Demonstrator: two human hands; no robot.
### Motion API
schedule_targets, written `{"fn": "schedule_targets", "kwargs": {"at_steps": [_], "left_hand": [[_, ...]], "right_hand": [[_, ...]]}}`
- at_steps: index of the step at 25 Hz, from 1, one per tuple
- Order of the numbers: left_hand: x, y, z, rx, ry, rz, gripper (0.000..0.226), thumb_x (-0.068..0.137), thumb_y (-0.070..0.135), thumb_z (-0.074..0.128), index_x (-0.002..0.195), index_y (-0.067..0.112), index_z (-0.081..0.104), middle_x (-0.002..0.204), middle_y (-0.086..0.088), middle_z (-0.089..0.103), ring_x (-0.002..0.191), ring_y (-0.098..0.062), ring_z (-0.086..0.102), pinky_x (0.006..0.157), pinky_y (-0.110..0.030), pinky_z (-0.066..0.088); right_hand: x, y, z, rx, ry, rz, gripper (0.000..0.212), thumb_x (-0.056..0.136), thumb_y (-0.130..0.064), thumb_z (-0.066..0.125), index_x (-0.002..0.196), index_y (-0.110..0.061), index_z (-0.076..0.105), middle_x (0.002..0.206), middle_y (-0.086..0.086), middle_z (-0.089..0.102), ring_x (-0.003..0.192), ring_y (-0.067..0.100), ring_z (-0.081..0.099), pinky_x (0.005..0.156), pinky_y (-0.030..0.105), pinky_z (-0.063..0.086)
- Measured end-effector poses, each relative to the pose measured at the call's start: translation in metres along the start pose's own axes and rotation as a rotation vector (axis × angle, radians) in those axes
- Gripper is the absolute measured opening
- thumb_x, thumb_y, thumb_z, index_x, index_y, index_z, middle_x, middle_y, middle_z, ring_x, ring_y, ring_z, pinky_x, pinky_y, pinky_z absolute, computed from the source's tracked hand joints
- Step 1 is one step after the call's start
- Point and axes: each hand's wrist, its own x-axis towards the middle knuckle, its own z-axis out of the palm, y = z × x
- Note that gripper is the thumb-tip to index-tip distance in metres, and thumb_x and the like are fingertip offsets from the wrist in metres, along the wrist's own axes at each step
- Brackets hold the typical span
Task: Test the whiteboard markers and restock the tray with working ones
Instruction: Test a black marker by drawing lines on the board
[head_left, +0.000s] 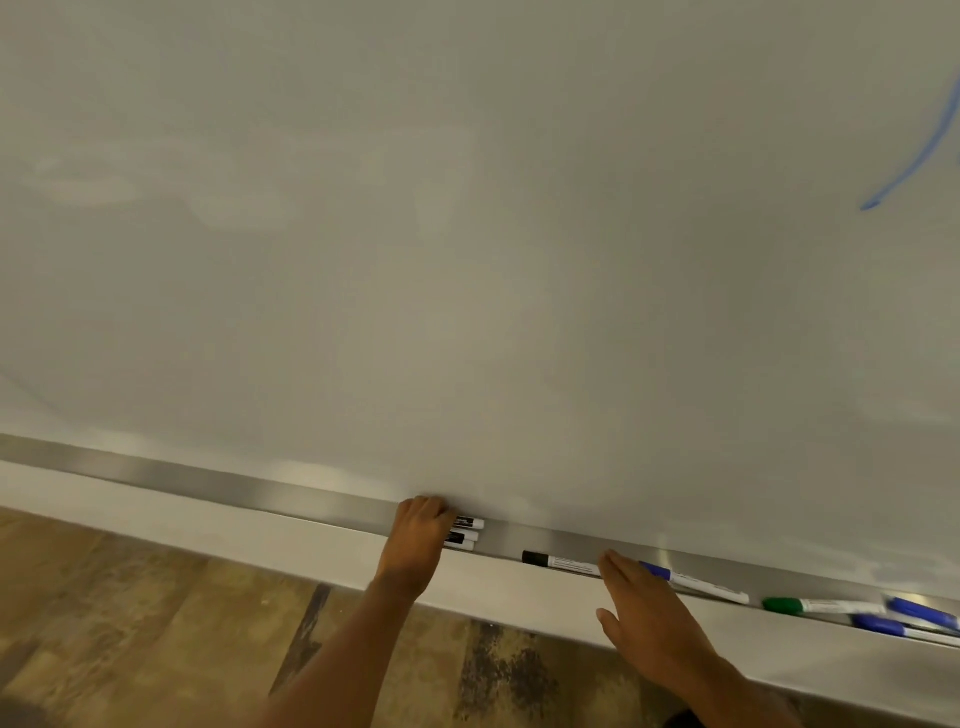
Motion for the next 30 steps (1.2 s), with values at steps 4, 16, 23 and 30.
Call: {"fn": "schedule_targets", "kwargs": {"at_steps": [4,16,23,30], "left_hand": [[-0.007,-0.001,0.009,-0.005,0.022,-0.001,0.043,0.065,-0.006,0.095,0.106,0.002,0.081,0.104,-0.014,0.077,0.098,-0.035,0.076,0.086,-0.043,0.065],[-0.011,-0.007,0.039,-0.02,0.035,-0.041,0.048,0.101,-0.002,0.053,0.148,0.006,0.058,0.149,-0.011,0.059,0.139,-0.033,0.053,0.124,-0.045,0.036],[-0.011,-0.001,0.042,-0.026,0.025,-0.087,0.049,0.102,0.003,0.053,0.151,0.009,0.055,0.153,-0.01,0.055,0.145,-0.031,0.047,0.127,-0.045,0.029],[-0.014,0.058,0.026,-0.296,0.218,-0.104,0.042,0.087,-0.01,0.076,0.126,0.004,0.074,0.129,-0.018,0.073,0.127,-0.04,0.066,0.108,-0.056,0.049]], "right_hand": [[0.015,-0.008,0.006,-0.005,0.008,-0.004,0.06,0.096,-0.046,0.056,0.148,-0.025,0.036,0.151,-0.008,0.045,0.132,0.009,0.049,0.109,0.024,0.04],[0.043,-0.026,0.007,-0.271,-0.053,-0.046,0.053,0.082,-0.01,0.068,0.129,-0.026,0.049,0.128,-0.003,0.055,0.116,0.018,0.053,0.103,0.037,0.042],[0.044,-0.025,0.005,-0.33,-0.071,0.004,0.046,0.085,-0.008,0.066,0.126,-0.025,0.053,0.125,0.001,0.054,0.115,0.021,0.052,0.102,0.04,0.041],[0.036,-0.028,-0.01,0.084,-0.012,0.15,0.029,0.096,-0.015,0.062,0.123,-0.023,0.059,0.121,-0.001,0.061,0.105,0.014,0.058,0.092,0.025,0.048]]}}
